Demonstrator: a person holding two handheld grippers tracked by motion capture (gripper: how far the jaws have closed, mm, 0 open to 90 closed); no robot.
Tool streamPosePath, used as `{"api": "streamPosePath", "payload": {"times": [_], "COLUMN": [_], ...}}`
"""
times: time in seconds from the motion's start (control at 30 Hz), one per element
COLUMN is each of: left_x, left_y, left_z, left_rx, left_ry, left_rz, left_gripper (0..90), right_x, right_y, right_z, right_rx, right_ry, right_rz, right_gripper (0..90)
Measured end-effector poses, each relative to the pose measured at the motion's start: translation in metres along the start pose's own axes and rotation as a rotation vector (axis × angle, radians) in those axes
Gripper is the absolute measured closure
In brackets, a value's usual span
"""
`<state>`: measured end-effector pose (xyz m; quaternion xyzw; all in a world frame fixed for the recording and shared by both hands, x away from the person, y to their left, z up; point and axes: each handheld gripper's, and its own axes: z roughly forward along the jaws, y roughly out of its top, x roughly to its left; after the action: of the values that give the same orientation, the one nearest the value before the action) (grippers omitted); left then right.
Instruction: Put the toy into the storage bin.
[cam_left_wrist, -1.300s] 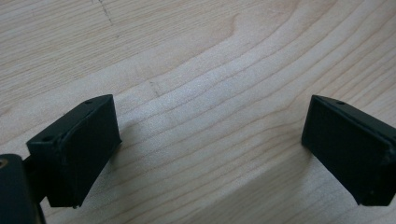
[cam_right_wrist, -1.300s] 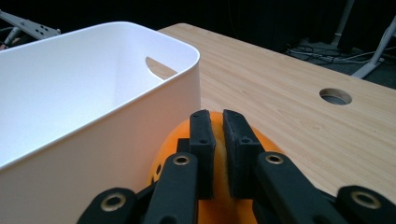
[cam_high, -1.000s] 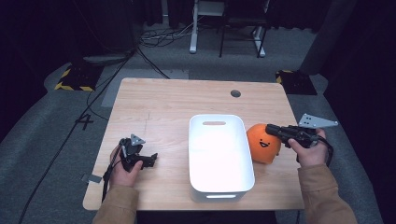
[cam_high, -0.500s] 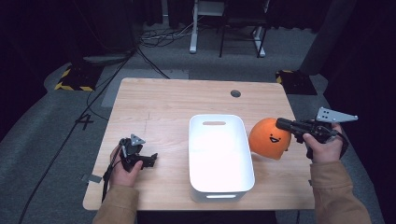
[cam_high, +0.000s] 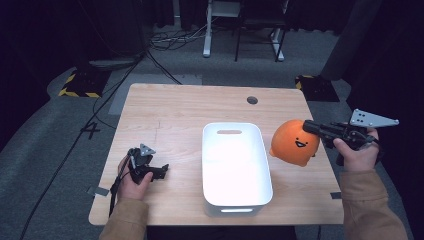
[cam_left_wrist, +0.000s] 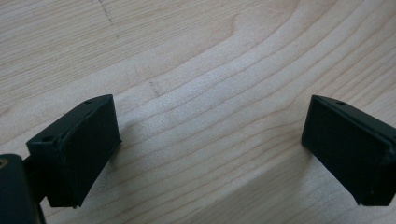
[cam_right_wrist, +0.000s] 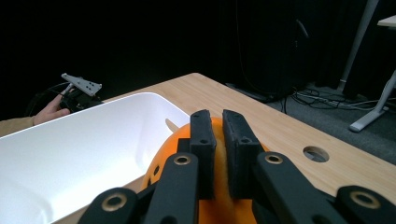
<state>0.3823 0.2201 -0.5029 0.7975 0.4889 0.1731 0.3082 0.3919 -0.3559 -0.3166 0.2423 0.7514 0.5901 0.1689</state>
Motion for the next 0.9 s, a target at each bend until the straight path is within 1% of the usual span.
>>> {"api": "streamPosePath", "payload": {"times": [0.03, 0.2, 0.27, 0.3, 0.37, 0.4, 0.43, 0.53, 0.9], "left_x": [0.000, 0.000, 0.000, 0.000, 0.000, 0.000, 0.000, 0.000, 0.000], "left_y": [0.000, 0.000, 0.000, 0.000, 0.000, 0.000, 0.000, 0.000, 0.000], "left_z": [0.000, 0.000, 0.000, 0.000, 0.000, 0.000, 0.000, 0.000, 0.000], "left_rx": [0.000, 0.001, 0.001, 0.001, 0.000, 0.000, 0.001, 0.001, 0.001], "left_ry": [0.002, -0.003, -0.001, -0.001, 0.002, 0.002, -0.002, -0.003, -0.003], "left_rz": [0.000, -0.002, -0.001, -0.001, 0.001, 0.001, -0.001, -0.001, -0.002], "left_gripper": [4.5, 4.5, 4.5, 4.5, 4.5, 4.5, 4.5, 4.5, 4.4], "right_x": [0.000, 0.002, 0.004, 0.005, 0.008, 0.008, 0.009, 0.011, 0.020], "right_y": [0.003, 0.012, 0.018, 0.020, 0.028, 0.028, 0.033, 0.041, 0.060], "right_z": [-0.001, -0.003, -0.004, -0.005, -0.004, -0.004, -0.003, -0.001, 0.010], "right_rx": [-0.002, -0.011, -0.014, -0.015, -0.017, -0.017, -0.017, -0.023, -0.038], "right_ry": [-0.001, -0.001, 0.004, 0.007, 0.013, 0.013, 0.018, 0.023, 0.041], "right_rz": [-0.010, -0.027, -0.042, -0.041, -0.066, -0.066, -0.075, -0.083, -0.112], "right_gripper": [83.6, 83.6, 83.6, 83.5, 83.6, 83.6, 83.6, 83.6, 83.6]}}
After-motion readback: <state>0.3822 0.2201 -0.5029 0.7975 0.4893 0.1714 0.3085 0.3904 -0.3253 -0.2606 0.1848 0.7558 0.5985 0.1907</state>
